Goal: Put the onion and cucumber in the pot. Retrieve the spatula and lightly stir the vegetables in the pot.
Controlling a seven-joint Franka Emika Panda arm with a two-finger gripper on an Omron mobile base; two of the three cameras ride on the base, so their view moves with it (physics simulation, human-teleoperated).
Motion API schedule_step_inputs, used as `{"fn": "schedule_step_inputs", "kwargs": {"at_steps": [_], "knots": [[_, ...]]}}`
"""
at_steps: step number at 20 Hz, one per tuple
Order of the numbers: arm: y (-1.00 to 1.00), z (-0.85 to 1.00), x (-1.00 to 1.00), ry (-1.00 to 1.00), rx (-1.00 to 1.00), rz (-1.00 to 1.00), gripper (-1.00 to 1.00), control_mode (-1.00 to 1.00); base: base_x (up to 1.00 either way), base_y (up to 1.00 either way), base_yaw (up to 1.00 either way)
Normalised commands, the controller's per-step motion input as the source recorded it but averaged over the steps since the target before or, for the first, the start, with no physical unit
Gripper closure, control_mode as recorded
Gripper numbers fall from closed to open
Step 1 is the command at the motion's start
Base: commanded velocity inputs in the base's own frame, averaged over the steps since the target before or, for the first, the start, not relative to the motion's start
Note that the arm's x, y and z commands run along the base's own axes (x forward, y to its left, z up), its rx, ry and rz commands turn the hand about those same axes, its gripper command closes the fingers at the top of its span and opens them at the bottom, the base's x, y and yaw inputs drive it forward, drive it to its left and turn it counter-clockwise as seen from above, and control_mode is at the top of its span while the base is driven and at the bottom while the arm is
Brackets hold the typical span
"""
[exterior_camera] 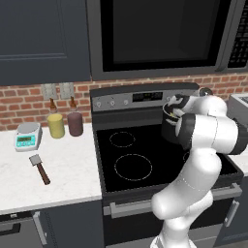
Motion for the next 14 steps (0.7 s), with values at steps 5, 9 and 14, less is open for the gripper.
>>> {"fn": "schedule_step_inputs", "kwargs": {"at_steps": [5, 9, 14], "knots": [[-0.08, -0.12, 0.29, 0.03, 0.0, 0.0, 1.0, -1.0, 0.0, 0.0, 0.0], [-0.01, -0.07, 0.3, 0.07, 0.0, 0.02, 1.0, -1.0, 0.0, 0.0, 0.0], [0.0, -0.08, 0.33, 0.08, 0.0, 0.04, 1.0, -1.0, 0.0, 0.0, 0.0]]}}
